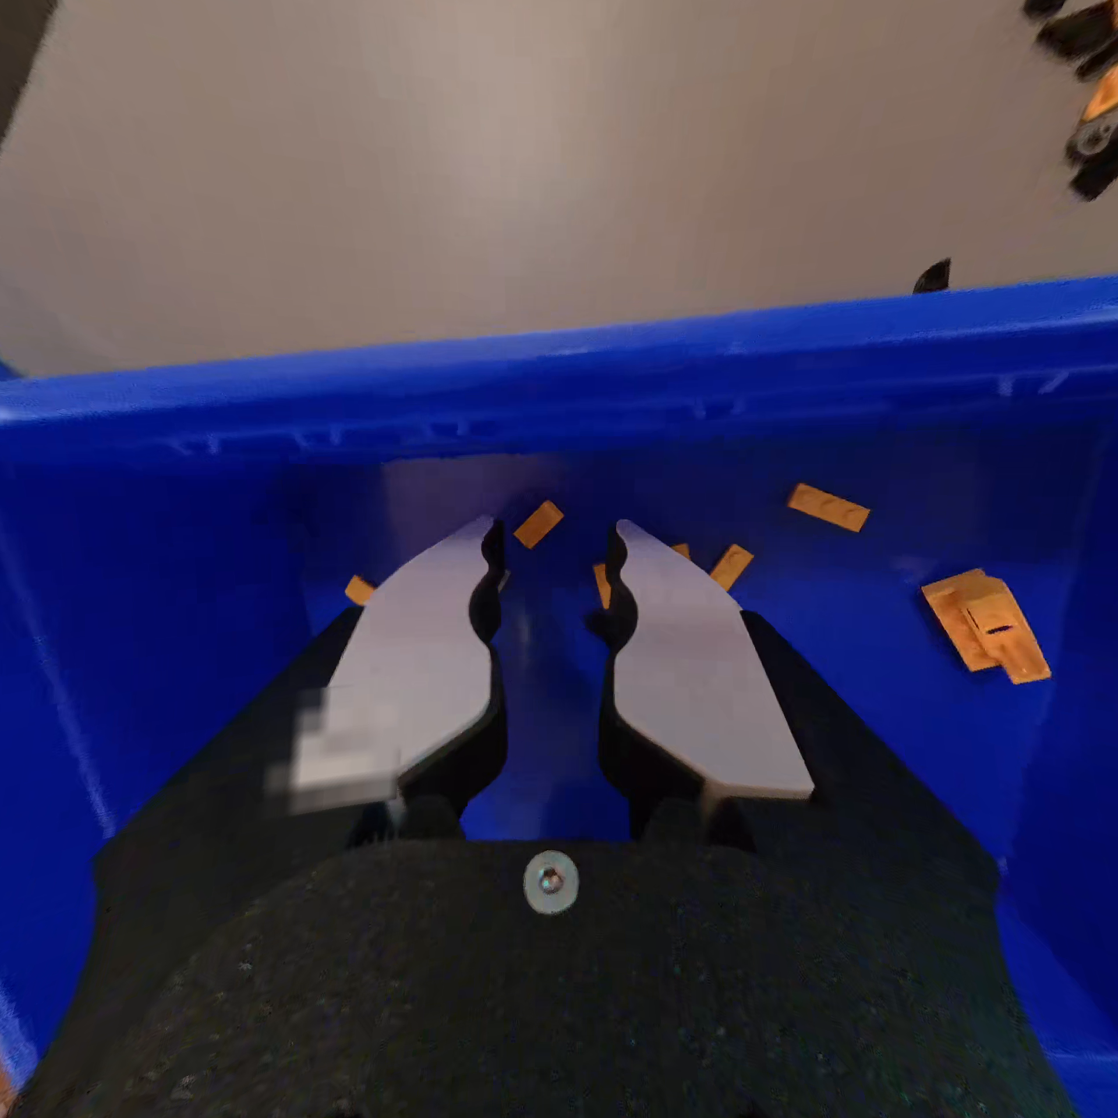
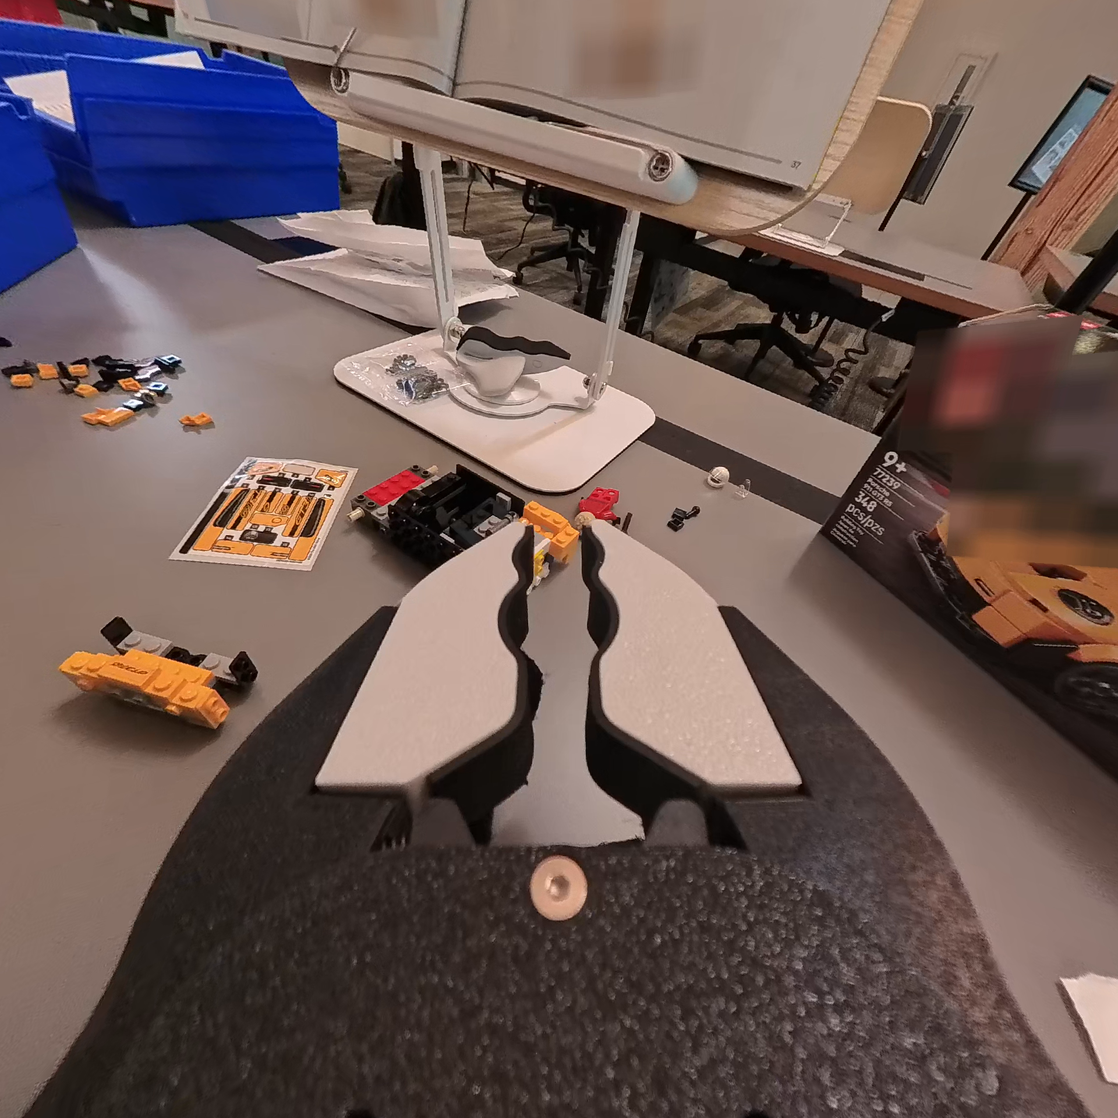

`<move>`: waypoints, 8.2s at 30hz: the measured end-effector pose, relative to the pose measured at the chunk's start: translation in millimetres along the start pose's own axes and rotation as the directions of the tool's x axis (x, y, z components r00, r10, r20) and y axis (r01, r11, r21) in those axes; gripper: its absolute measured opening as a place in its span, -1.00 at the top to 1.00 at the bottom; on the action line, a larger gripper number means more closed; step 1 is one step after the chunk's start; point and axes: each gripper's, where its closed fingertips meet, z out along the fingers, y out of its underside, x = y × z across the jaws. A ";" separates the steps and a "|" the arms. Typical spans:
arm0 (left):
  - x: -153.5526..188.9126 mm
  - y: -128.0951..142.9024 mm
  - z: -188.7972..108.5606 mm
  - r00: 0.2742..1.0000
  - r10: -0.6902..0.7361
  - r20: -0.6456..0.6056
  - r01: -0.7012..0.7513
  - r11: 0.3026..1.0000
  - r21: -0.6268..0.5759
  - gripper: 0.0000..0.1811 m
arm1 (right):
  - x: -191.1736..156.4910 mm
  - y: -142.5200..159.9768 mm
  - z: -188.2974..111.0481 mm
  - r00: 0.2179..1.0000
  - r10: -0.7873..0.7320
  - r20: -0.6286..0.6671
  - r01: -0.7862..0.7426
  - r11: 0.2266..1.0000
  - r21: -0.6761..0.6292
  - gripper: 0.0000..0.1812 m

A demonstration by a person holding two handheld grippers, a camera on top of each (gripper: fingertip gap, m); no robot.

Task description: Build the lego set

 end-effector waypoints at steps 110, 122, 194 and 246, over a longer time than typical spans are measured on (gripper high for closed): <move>344.1 -206.2 10.1 0.845 0.485 -0.225 -0.434 0.868 0.240 0.91 | -17.2 -6.7 -7.0 0.996 -0.065 0.060 0.063 0.997 0.037 0.86; 374.7 -222.5 43.0 0.844 0.492 -0.215 -0.423 0.856 0.298 0.68 | -27.2 -1.7 -5.0 0.990 -0.099 0.098 0.097 0.995 0.025 0.85; 388.7 -264.8 -58.2 0.039 0.207 -0.977 0.567 0.801 0.193 0.92 | -162.7 -40.0 -53.0 0.765 -0.471 0.439 0.336 0.873 0.353 0.85; 359.8 -262.6 -14.9 0.305 0.012 -0.952 0.604 0.771 0.203 0.97 | -157.7 -9.6 -19.8 0.653 -0.373 0.659 0.405 0.907 0.112 0.93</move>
